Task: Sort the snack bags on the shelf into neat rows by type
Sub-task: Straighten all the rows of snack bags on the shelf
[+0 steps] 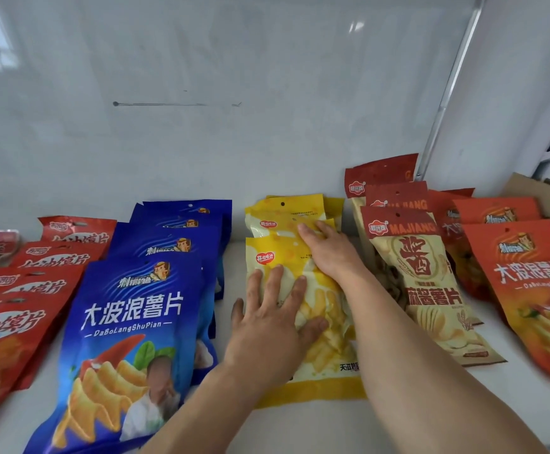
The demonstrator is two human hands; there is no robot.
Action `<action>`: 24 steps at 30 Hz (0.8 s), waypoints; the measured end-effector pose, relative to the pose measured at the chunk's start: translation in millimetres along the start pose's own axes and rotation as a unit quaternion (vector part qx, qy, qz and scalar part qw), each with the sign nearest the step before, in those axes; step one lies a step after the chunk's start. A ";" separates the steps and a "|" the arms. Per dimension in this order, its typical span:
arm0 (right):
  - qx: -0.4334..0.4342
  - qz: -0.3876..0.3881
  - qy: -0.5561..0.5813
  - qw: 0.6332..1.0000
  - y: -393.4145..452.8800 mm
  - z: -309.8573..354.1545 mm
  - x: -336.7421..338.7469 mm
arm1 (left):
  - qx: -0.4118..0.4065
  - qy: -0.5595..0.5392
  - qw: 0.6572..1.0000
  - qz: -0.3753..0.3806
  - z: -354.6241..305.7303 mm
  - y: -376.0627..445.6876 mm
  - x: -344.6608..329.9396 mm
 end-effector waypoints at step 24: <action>0.005 -0.019 0.058 0.998 -13.8 13.3 -7.8 | -0.004 0.030 0.999 -0.020 7.0 -14.8 18.6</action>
Point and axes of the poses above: each hand's wrist, its own y-axis towards the middle knuckle, its own x-axis out of the back of the hand, z = x × y, the point moved 4 cm from there along y, towards the middle knuckle, and after that the axes turned 12 degrees about -y, right-handed, at the moved point
